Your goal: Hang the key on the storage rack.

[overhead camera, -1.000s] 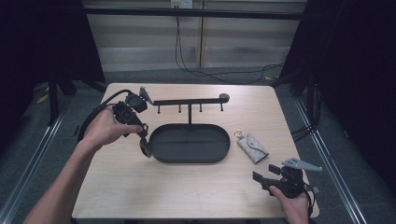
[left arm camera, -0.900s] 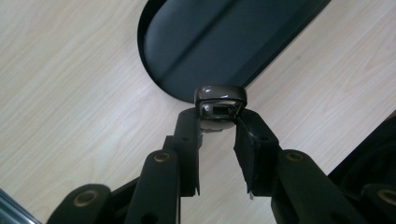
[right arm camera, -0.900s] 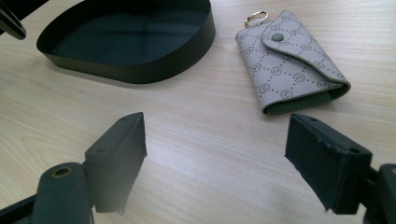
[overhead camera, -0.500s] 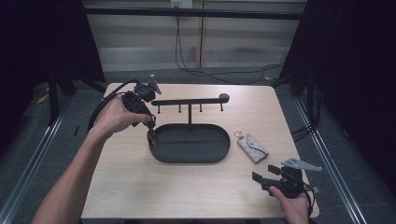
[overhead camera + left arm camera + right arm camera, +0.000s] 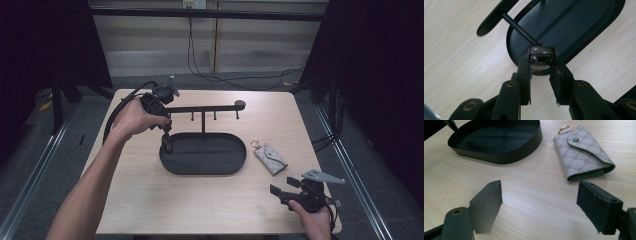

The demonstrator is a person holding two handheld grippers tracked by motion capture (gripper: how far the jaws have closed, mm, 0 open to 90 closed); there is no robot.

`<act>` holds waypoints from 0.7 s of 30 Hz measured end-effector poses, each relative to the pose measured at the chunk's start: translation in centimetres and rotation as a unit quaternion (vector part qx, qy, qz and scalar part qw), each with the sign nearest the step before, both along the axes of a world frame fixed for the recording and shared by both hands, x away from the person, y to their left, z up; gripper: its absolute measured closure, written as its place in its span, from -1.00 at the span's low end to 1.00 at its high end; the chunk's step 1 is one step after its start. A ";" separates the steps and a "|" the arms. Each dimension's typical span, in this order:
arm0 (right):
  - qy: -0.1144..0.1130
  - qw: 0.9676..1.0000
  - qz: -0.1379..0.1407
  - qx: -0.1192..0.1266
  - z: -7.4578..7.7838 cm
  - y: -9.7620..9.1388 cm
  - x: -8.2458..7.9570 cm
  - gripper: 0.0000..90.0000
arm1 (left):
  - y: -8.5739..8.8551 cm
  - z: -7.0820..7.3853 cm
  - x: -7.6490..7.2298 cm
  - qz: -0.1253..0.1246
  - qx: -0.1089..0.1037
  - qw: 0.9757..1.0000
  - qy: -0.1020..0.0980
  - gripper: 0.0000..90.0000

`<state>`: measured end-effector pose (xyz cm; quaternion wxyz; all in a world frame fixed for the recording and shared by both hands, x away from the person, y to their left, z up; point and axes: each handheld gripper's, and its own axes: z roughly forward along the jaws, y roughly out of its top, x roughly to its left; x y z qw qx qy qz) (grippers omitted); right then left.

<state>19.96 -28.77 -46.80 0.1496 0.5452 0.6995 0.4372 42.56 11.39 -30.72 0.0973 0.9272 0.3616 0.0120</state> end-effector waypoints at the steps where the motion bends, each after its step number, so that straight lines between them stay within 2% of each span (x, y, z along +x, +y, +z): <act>1: 0.000 1.000 0.000 0.000 0.0 0.0 0.0 -0.55 | -0.2 -0.1 0.1 0.001 0.001 1.000 0.000 0.57; 4: 0.000 1.000 0.002 0.001 0.0 0.0 0.0 -0.54 | -0.6 -0.3 0.3 0.010 0.012 1.000 -0.011 0.57; 7: 0.001 1.000 0.004 0.002 0.0 0.0 0.0 -0.54 | -0.9 -0.6 0.5 0.016 0.018 1.000 -0.011 0.57; 21: 0.001 1.000 0.004 0.002 0.0 0.0 0.0 -0.54 | -0.4 -0.8 1.5 0.037 -0.004 0.999 0.002 0.57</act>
